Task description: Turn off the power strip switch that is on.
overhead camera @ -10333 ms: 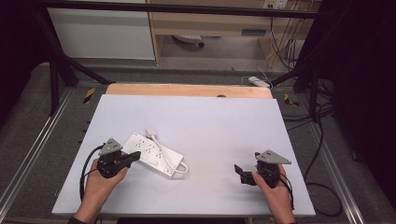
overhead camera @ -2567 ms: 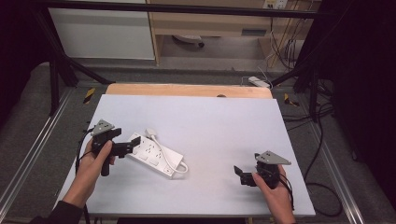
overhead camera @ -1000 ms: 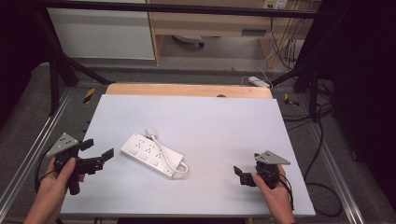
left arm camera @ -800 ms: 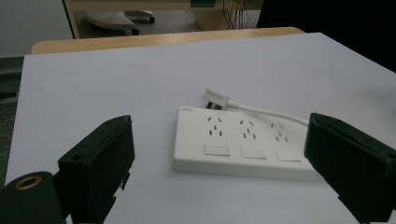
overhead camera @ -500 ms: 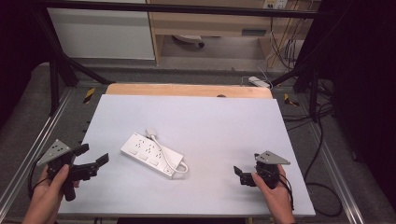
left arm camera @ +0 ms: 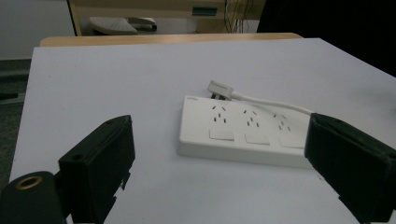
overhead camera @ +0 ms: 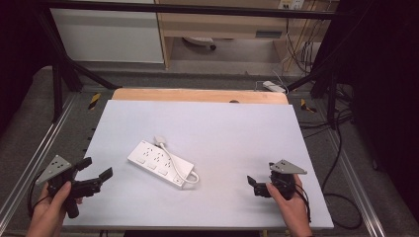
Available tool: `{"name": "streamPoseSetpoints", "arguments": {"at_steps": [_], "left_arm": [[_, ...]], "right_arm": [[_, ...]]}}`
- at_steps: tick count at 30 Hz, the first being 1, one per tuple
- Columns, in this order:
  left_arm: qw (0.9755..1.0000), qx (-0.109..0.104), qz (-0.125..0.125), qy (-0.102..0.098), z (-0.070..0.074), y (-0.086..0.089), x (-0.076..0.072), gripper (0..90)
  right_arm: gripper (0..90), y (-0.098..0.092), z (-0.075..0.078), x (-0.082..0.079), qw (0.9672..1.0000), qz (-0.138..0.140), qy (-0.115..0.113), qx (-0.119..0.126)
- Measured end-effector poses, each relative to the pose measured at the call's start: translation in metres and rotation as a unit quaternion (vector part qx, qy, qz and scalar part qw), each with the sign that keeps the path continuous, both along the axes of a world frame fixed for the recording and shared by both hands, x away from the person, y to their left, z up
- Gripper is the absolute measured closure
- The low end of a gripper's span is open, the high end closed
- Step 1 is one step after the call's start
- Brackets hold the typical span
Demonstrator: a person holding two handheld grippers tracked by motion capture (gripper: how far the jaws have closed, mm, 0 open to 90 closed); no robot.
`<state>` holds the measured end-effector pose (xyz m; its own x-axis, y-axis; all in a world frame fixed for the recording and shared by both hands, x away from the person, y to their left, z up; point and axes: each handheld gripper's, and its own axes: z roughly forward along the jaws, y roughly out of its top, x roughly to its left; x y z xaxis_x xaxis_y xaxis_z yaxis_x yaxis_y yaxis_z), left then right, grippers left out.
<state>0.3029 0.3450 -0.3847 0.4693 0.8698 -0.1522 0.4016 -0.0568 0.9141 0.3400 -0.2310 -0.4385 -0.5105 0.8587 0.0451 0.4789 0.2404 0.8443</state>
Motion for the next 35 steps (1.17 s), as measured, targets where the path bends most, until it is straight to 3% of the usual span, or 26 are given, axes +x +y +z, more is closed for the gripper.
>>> {"name": "streamPoseSetpoints", "arguments": {"at_steps": [15,23,30,35], "left_arm": [[0.9997,0.009,-0.009,0.019,-0.019,-0.006,-0.004,8.8],[0.9989,0.030,-0.020,0.029,-0.027,-0.013,-0.004,8.8],[0.9960,0.065,-0.039,0.048,-0.036,-0.026,-0.006,8.1],[0.9929,0.082,-0.047,0.072,-0.046,-0.038,-0.003,7.9]], "right_arm": [[3.8,0.000,0.000,0.000,1.0000,0.000,0.000,0.000],[3.7,0.000,0.000,0.000,1.0000,0.000,0.000,-0.001],[3.5,0.000,-0.002,0.001,0.9999,-0.003,0.007,-0.007],[3.6,-0.004,-0.009,0.008,0.9990,-0.026,0.032,-0.019]]}}
